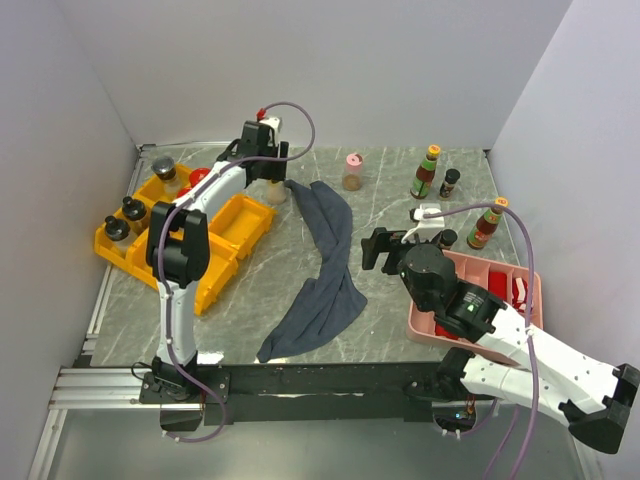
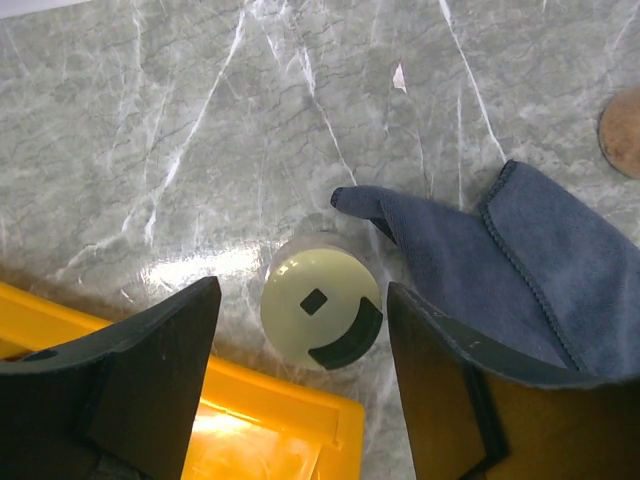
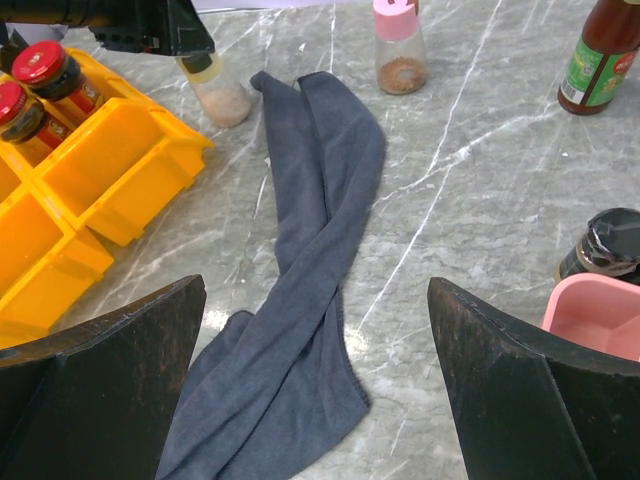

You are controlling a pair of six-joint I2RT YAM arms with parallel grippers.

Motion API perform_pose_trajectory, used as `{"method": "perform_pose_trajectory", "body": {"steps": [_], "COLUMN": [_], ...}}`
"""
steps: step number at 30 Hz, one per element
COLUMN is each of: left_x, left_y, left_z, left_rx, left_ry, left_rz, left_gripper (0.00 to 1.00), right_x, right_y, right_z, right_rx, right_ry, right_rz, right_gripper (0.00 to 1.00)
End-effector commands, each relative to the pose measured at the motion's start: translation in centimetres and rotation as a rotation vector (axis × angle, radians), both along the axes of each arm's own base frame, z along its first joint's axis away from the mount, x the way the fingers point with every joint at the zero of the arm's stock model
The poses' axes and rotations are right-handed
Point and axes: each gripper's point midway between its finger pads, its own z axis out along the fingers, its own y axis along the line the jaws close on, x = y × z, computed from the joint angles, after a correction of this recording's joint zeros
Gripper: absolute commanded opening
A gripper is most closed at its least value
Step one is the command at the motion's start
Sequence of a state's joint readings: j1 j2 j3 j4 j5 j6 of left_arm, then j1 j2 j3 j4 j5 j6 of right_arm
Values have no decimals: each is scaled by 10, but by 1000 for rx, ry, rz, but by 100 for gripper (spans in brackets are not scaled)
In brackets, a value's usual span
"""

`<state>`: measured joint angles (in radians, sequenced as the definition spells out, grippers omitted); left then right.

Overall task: Organize the condiment bottles
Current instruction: Pick up the bottle from the center of the board.

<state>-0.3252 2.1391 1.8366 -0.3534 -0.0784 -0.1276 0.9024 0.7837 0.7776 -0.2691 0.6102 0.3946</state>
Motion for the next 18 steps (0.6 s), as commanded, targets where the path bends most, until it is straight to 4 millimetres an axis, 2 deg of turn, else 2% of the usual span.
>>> {"method": "perform_pose_trajectory", "body": {"steps": [1, 8, 11, 12, 15, 18], "left_x": [15, 9, 7, 7, 6, 6], "left_y": [-5, -5, -4, -3, -5, -8], "left_z": [16, 6, 6, 8, 10, 16], "left_rx": [-5, -11, -11, -11, -24, -49], "left_ry": [-68, -50, -55, -57, -41, -34], "left_rz": [-4, -11, -7, -3, 2, 5], "left_gripper": [71, 61, 43, 33, 21, 14], "right_x": [5, 6, 6, 6, 7, 7], "right_y": [-3, -2, -2, -2, -2, -2], "right_z": [6, 3, 4, 4, 3, 3], "right_rx": [6, -1, 1, 0, -4, -3], "right_ry": [-21, -15, -16, -16, -14, -15], "right_rz": [-34, -34, -34, -34, -35, -35], "right_gripper": [100, 100, 100, 100, 100, 100]}}
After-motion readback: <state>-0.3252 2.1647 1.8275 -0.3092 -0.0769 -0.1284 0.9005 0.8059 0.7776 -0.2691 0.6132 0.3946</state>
